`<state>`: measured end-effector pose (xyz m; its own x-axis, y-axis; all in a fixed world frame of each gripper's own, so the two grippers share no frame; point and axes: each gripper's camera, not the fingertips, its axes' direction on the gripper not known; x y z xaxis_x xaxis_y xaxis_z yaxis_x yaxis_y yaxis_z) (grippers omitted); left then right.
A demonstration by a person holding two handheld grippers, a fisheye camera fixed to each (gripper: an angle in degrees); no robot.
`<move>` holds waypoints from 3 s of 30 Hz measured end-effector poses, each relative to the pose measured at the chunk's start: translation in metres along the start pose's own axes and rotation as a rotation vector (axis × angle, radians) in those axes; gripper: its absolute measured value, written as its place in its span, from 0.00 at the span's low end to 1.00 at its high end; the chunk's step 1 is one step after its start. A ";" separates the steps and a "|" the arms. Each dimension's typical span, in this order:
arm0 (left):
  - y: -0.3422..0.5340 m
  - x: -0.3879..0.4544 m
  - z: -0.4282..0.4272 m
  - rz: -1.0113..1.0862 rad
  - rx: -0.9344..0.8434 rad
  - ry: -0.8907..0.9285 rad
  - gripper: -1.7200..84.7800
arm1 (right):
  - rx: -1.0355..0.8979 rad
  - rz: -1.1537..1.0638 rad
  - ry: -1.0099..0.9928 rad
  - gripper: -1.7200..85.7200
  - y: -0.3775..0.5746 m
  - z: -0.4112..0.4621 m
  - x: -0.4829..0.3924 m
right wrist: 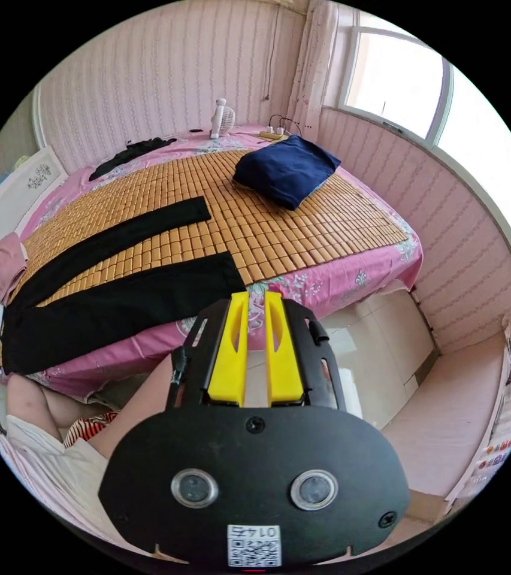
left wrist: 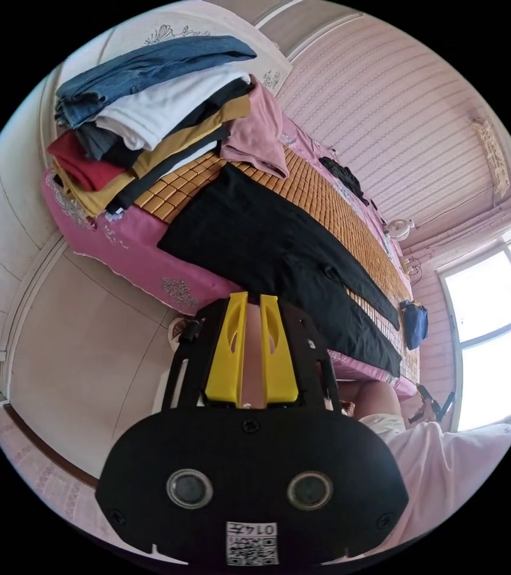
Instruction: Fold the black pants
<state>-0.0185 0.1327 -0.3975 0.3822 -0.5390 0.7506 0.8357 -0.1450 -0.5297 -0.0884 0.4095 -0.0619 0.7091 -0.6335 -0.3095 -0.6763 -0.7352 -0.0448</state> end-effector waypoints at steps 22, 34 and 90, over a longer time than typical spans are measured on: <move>-0.005 -0.134 0.009 -0.448 0.153 0.097 0.14 | -0.053 0.078 -0.196 0.08 0.033 0.002 -0.019; -0.040 -0.125 0.034 -0.427 0.135 0.004 0.02 | -0.139 0.305 -0.269 0.11 0.028 0.040 0.026; -0.268 0.166 0.099 0.047 0.104 -0.282 0.06 | -0.321 0.022 -0.104 0.11 -0.275 0.168 -0.084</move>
<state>-0.1399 0.1638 -0.0916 0.5035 -0.2895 0.8140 0.8449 -0.0320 -0.5340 0.0046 0.7054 -0.1829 0.6600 -0.6338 -0.4033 -0.5821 -0.7708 0.2588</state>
